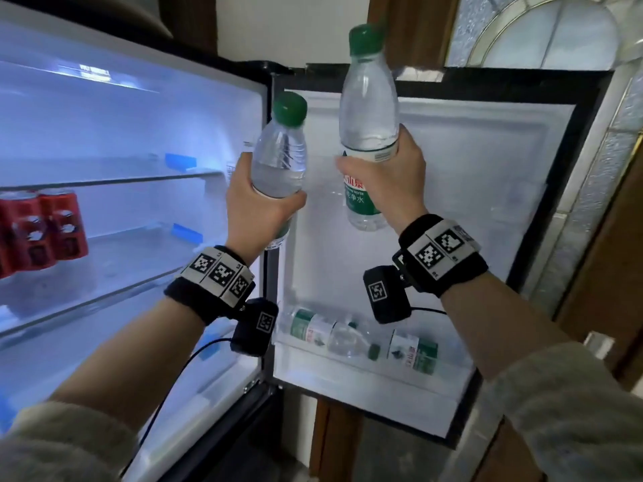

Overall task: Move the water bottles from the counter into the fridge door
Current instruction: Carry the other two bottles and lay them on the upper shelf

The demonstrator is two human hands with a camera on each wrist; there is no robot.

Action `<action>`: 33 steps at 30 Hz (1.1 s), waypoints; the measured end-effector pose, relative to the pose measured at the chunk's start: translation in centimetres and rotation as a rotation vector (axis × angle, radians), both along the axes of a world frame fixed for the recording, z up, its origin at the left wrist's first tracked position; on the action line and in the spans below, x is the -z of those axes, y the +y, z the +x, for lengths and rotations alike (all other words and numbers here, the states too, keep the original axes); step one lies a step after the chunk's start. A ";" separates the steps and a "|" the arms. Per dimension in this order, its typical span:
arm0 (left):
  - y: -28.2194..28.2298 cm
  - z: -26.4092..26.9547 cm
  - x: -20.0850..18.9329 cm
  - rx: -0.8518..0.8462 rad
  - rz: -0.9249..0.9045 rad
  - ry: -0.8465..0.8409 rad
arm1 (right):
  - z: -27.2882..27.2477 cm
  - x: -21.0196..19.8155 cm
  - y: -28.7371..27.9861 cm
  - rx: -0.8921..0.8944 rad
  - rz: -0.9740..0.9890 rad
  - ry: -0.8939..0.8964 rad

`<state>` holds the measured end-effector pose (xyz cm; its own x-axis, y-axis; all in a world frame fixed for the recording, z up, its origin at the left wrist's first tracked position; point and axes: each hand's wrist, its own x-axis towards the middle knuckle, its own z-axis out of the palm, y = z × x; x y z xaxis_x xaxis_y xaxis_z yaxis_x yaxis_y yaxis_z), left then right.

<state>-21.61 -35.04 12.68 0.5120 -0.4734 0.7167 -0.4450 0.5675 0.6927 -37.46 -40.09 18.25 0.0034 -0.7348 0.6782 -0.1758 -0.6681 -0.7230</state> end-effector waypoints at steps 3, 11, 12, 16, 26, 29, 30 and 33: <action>-2.6 0.6 -1.7 0.039 -0.047 0.001 | 0.0 -3.7 -1.5 0.049 -0.102 -0.081; -6.6 1.3 -4.6 0.087 -0.038 -0.037 | 0.3 -7.6 -5.6 0.257 -0.263 0.037; -6.8 1.4 -4.7 0.098 -0.028 -0.055 | 0.0 -7.7 -6.3 0.310 -0.270 0.101; -6.8 1.2 -5.1 0.100 0.000 -0.119 | -1.2 -7.6 -8.4 0.472 -0.256 0.366; -7.0 -1.0 -5.2 -0.051 0.063 -0.246 | -5.2 -6.3 -11.1 0.541 0.001 0.925; -7.1 -1.8 -4.8 -0.103 0.096 -0.305 | -6.0 -6.6 -11.1 0.500 0.075 0.999; -7.2 -2.0 -4.7 -0.111 0.102 -0.316 | -6.3 -6.7 -11.1 0.489 0.099 0.980; -7.2 -2.8 -4.5 -0.128 0.108 -0.337 | -7.4 -6.6 -11.3 0.422 0.180 0.963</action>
<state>-24.39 -42.28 17.13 0.3162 -0.5031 0.8043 -0.7207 0.4240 0.5485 -44.85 -51.40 24.86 0.2024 -0.8908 0.4068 -0.9179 -0.3174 -0.2381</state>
